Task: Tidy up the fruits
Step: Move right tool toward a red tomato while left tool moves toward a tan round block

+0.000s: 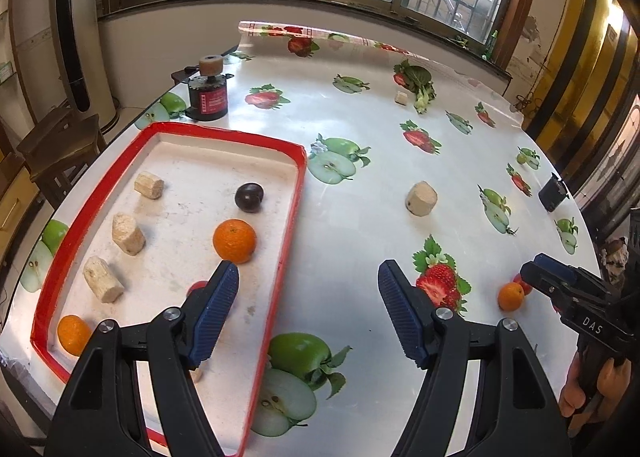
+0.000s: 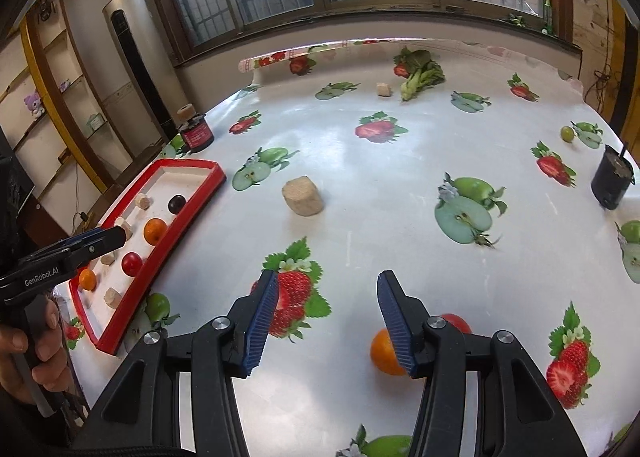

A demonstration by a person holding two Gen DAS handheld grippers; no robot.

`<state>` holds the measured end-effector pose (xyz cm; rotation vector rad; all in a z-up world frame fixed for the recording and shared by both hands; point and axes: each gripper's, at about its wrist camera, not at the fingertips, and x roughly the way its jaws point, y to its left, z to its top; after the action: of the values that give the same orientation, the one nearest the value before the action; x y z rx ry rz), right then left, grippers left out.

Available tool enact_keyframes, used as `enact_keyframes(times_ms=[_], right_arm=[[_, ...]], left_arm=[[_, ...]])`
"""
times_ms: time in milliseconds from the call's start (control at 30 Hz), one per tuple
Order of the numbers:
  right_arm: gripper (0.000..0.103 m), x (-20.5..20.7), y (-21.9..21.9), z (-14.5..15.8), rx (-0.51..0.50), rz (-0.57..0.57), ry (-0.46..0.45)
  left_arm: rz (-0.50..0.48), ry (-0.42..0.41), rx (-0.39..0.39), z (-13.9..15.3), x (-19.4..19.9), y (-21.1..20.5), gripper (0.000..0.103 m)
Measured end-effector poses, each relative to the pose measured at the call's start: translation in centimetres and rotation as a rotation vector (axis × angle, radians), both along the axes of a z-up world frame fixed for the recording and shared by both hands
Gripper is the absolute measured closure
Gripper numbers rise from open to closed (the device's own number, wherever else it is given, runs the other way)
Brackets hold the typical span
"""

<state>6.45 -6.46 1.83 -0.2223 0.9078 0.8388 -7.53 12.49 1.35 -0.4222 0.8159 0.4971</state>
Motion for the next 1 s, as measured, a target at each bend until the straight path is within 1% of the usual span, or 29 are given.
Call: enact_keyframes(times_ms=[200, 367, 567, 700, 833, 933, 1000], right_arm=[[0.05, 0.4, -3.4, -0.5, -0.007, -0.054, 0.008], [0.05, 0.5, -5.5, -1.2, -0.017, -0.084, 0.019], [0.05, 1.0, -6.7, -2.1, -0.02, -0.111, 0.042], [0.05, 1.6, -6.9, -2.6, -0.017, -0.124, 0.049], [0.05, 2.2, -6.5, -3.1, -0.02, -0.136, 0.051], [0.05, 2.8, -6.4, -3.4, -0.008, -0.149, 0.061], [0.05, 3.3, -6.3, -3.6, -0.006, -0.153, 0.07]], left_arm=[[-0.042, 0.015, -0.001, -0.4, 1.2, -1.9, 0.031], [-0.073, 0.026, -0.002, -0.5, 2.2, -2.9, 0.031], [-0.099, 0.039, 0.001, -0.8, 3.4, -3.7, 0.031], [-0.11, 0.033, 0.003, -0.9, 4.4, -3.9, 0.031], [-0.119, 0.03, -0.015, -1.3, 6.5, -3.6, 0.031], [-0.142, 0.026, -0.027, -1.7, 8.9, -3.4, 0.031], [-0.151, 0.042, -0.034, -2.4, 10.8, -3.1, 0.031]])
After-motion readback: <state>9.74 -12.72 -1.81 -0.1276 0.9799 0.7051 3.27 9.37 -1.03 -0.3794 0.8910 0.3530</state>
